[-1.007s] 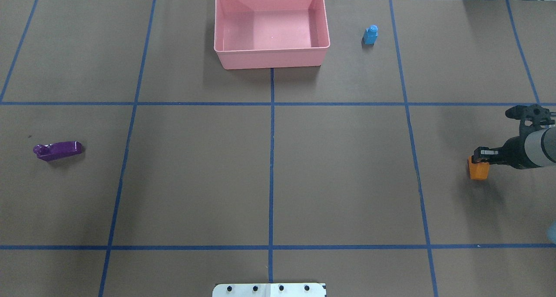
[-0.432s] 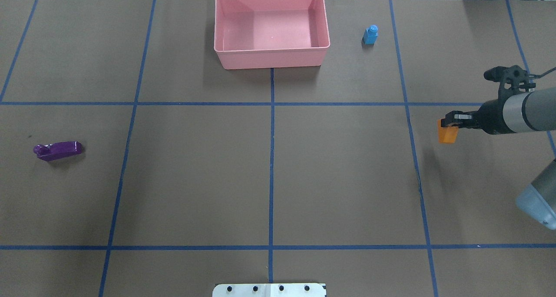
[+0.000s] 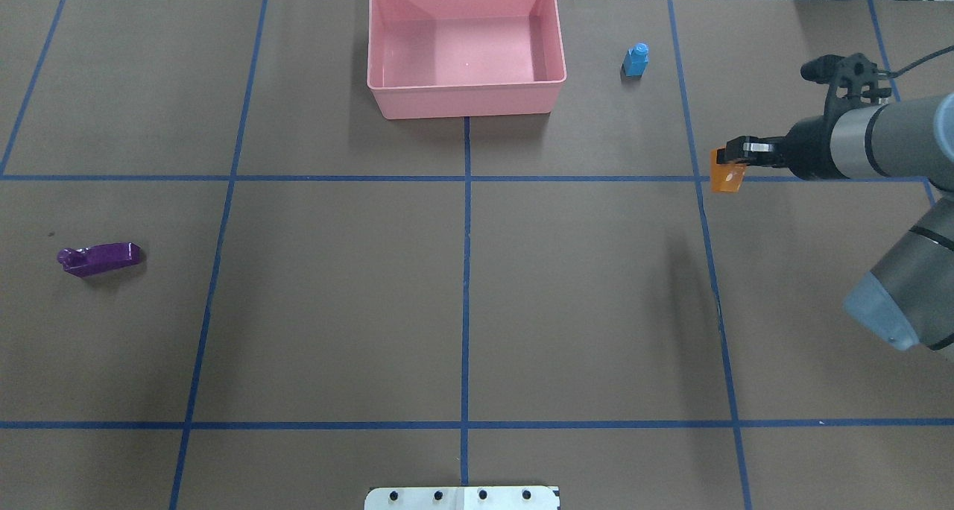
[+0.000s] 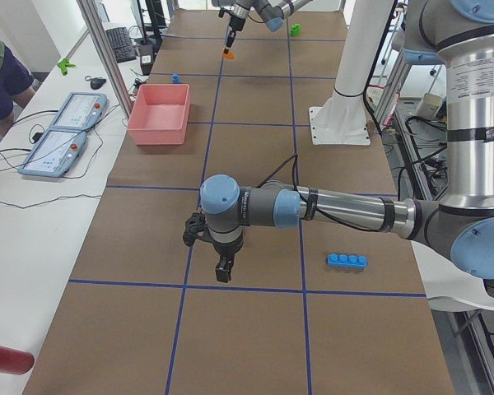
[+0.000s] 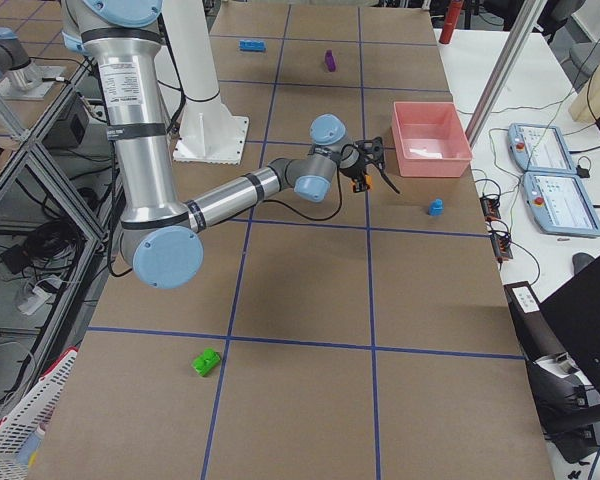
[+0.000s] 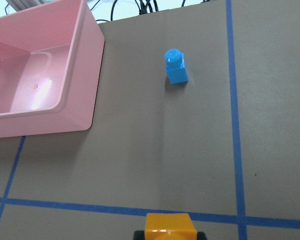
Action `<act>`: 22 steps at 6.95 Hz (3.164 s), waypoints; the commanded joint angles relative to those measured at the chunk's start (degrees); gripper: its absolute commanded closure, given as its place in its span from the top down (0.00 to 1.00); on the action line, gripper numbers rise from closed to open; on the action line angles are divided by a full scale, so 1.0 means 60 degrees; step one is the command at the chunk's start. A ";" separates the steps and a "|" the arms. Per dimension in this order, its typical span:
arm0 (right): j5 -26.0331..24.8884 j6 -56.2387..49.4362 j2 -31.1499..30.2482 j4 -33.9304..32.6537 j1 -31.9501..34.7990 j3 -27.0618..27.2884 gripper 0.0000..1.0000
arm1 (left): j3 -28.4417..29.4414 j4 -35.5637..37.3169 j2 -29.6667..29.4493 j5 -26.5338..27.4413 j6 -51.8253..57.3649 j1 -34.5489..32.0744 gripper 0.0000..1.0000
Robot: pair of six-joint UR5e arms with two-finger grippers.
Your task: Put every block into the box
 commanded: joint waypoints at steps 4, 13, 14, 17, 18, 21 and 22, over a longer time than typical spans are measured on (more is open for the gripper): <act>0.0058 -0.1115 0.6759 -0.6432 0.0036 -0.3532 0.00 | -0.0001 -0.0001 0.0014 -0.0087 0.0000 0.0045 1.00; -0.0190 -0.1584 0.9877 -0.2169 0.0212 -1.1091 0.75 | -0.0015 -0.0117 0.0073 -0.0219 0.0000 0.0118 1.00; -0.0263 -0.1584 0.9891 -0.2169 0.0212 -1.1149 1.00 | -0.0015 -0.0133 0.0059 -0.0205 0.0000 0.0118 1.00; -0.0191 -0.1614 0.9964 -0.2184 0.0227 -1.1164 1.00 | -0.0001 -0.0294 -0.0044 -0.0205 0.0000 0.0118 1.00; -0.0060 -0.1628 1.0052 -0.2213 0.0285 -1.1092 1.00 | -0.0001 -0.0367 -0.0262 -0.0219 -0.0014 0.0147 1.00; 0.1649 -0.1774 0.9776 -0.4777 0.0869 -0.9022 1.00 | 0.0349 -0.1227 -0.1084 -0.0263 -0.0059 0.0616 1.00; 0.1756 -0.1978 0.9063 -0.5893 0.0886 -0.7503 1.00 | 0.0394 -0.1942 -0.1041 -0.0640 -0.0088 0.0935 1.00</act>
